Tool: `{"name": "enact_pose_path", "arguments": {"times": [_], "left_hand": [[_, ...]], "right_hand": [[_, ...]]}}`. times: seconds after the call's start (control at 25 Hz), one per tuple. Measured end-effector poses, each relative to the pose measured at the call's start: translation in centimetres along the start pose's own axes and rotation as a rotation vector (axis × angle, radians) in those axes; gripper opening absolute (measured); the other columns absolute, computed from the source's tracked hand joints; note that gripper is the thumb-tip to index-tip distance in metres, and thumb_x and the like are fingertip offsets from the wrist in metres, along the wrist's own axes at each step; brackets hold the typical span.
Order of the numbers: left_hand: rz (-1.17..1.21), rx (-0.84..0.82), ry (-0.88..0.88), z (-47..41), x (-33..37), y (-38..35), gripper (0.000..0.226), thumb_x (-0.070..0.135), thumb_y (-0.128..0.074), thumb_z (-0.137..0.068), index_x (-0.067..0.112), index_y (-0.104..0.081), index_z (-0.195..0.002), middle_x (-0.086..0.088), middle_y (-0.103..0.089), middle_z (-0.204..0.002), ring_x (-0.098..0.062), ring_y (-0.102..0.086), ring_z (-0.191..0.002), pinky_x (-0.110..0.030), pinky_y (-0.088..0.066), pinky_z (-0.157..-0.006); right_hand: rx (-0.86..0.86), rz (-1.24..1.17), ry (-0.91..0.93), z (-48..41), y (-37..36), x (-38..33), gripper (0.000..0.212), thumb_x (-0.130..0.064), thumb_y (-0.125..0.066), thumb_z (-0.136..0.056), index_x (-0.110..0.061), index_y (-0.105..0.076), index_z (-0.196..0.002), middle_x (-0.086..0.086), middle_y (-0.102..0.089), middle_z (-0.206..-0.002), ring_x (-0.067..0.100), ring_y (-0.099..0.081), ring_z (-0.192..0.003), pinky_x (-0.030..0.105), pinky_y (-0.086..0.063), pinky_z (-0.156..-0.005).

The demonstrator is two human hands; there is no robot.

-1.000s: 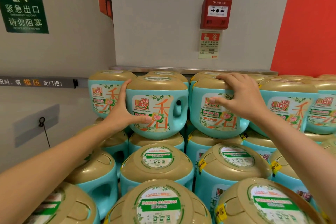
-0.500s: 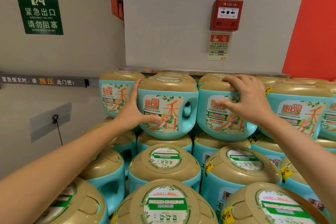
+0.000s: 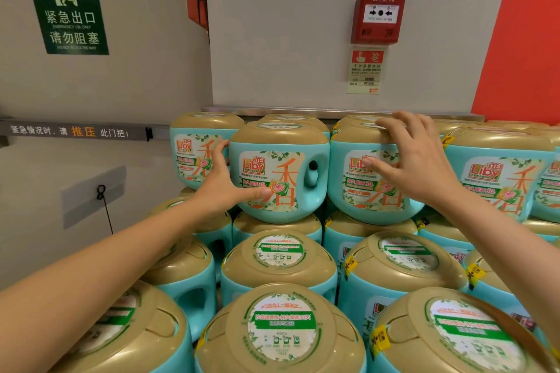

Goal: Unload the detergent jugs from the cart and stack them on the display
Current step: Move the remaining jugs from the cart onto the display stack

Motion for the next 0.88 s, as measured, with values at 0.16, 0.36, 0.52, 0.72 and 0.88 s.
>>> {"name": "enact_pose_path", "arguments": {"times": [0.16, 0.36, 0.52, 0.72, 0.88], "left_hand": [[0.011, -0.007, 0.032, -0.1, 0.4, 1.8, 0.095, 0.036, -0.077, -0.074, 0.028, -0.019, -0.148, 0.007, -0.042, -0.129, -0.013, -0.046, -0.117, -0.028, -0.041, -0.093], [-0.250, 0.082, 0.178, 0.6, -3.6, 9.6, 0.054, 0.038, -0.062, -0.090, 0.020, -0.045, -0.138, -0.006, -0.055, -0.134, -0.025, -0.052, -0.121, -0.026, -0.047, -0.083], [-0.617, -0.143, 0.511, 2.9, -10.3, 10.7, 0.087, 0.052, -0.067, -0.083, 0.014, -0.029, -0.151, -0.014, -0.039, -0.151, -0.032, -0.044, -0.133, -0.038, -0.039, -0.099], [-0.523, -0.117, 0.503, 2.9, -11.4, 11.3, 0.059, 0.061, -0.070, -0.074, 0.012, -0.069, -0.109, -0.002, -0.073, -0.091, -0.017, -0.068, -0.081, -0.027, -0.051, -0.066], [-0.556, -0.073, 0.469, 3.0, -11.2, 11.5, 0.054, 0.064, -0.071, -0.071, 0.016, -0.072, -0.095, 0.004, -0.073, -0.077, -0.014, -0.069, -0.072, -0.027, -0.052, -0.064]], "right_hand": [[-0.026, 0.039, 0.022, 0.2, 0.3, -0.3, 0.060, -0.046, -0.063, -0.086, -0.017, -0.047, -0.136, 0.008, -0.049, -0.136, 0.029, -0.038, -0.128, 0.051, -0.021, -0.114], [-0.047, 0.011, 0.009, 0.4, 0.3, -0.4, 0.066, -0.036, -0.072, -0.082, -0.015, -0.045, -0.137, 0.009, -0.047, -0.139, 0.029, -0.036, -0.129, 0.045, -0.026, -0.111], [-0.038, 0.000, -0.013, 0.3, 0.3, -0.2, 0.066, -0.036, -0.074, -0.080, -0.017, -0.046, -0.136, 0.008, -0.050, -0.136, 0.028, -0.038, -0.128, 0.046, -0.030, -0.109], [-0.023, 0.012, -0.012, 0.2, 0.5, -0.1, 0.066, -0.038, -0.075, -0.078, -0.018, -0.048, -0.135, 0.007, -0.052, -0.135, 0.029, -0.041, -0.127, 0.047, -0.032, -0.107], [-0.017, 0.022, -0.008, 0.2, 0.6, -0.2, 0.065, -0.039, -0.075, -0.077, -0.018, -0.050, -0.134, 0.007, -0.053, -0.134, 0.029, -0.043, -0.125, 0.048, -0.034, -0.104]]}}
Point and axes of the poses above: each hand's wrist, its own z-axis away from the middle knuckle, its own y-axis out of the back of the hand, x = y × z, the point moved 9 cm from there along -z, towards the middle knuckle
